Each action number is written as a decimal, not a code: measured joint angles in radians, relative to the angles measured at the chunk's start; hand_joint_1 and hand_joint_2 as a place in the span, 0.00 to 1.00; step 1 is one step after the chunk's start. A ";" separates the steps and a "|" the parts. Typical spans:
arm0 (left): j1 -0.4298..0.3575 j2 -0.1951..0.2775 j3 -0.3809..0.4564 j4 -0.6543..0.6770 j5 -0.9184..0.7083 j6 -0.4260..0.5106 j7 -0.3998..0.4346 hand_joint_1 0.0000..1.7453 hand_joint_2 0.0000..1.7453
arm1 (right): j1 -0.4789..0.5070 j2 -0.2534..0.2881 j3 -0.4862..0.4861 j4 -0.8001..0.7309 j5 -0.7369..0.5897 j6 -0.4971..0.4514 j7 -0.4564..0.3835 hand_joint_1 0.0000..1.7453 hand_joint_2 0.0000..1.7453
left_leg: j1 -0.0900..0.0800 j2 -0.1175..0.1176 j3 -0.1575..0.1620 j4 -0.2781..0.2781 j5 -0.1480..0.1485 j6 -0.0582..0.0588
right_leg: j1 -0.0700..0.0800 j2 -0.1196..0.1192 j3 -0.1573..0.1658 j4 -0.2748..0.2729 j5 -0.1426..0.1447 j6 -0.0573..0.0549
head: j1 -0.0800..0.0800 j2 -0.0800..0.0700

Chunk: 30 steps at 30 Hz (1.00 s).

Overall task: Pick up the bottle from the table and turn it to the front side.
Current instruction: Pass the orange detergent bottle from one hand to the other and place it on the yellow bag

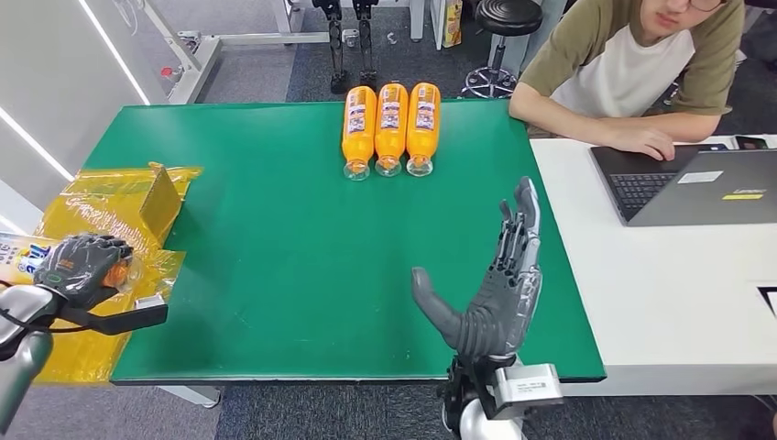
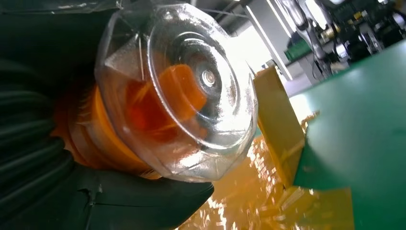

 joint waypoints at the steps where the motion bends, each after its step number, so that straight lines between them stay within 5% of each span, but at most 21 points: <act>1: -0.021 0.000 -0.022 0.025 0.000 -0.006 -0.006 1.00 1.00 | -0.004 0.000 0.000 0.000 0.002 0.001 0.004 0.00 1.00 | 0.000 0.000 0.000 0.000 0.000 0.000 | 0.000 0.000 0.000 0.000 0.000 0.000 | 0.000 0.000; 15: -0.126 -0.033 -0.197 0.182 0.024 -0.013 -0.032 1.00 1.00 | -0.013 0.003 0.000 0.000 0.014 0.016 0.024 0.00 1.00 | 0.000 0.000 -0.001 0.000 0.000 0.000 | 0.000 0.001 -0.001 0.000 0.000 0.000 | 0.000 0.000; 29: -0.141 -0.190 -0.252 0.266 0.113 -0.017 -0.009 1.00 1.00 | -0.010 0.008 0.000 0.000 0.017 0.027 0.043 0.00 1.00 | 0.000 0.000 -0.002 0.000 0.000 0.000 | 0.000 0.000 -0.001 0.000 0.001 0.000 | 0.000 0.000; 30: -0.140 -0.194 -0.253 0.270 0.115 -0.015 -0.007 0.76 1.00 | -0.009 0.008 0.000 0.000 0.017 0.028 0.042 0.00 1.00 | 0.000 0.000 -0.002 0.000 0.000 0.000 | 0.000 0.000 -0.002 0.000 0.001 0.000 | 0.000 0.000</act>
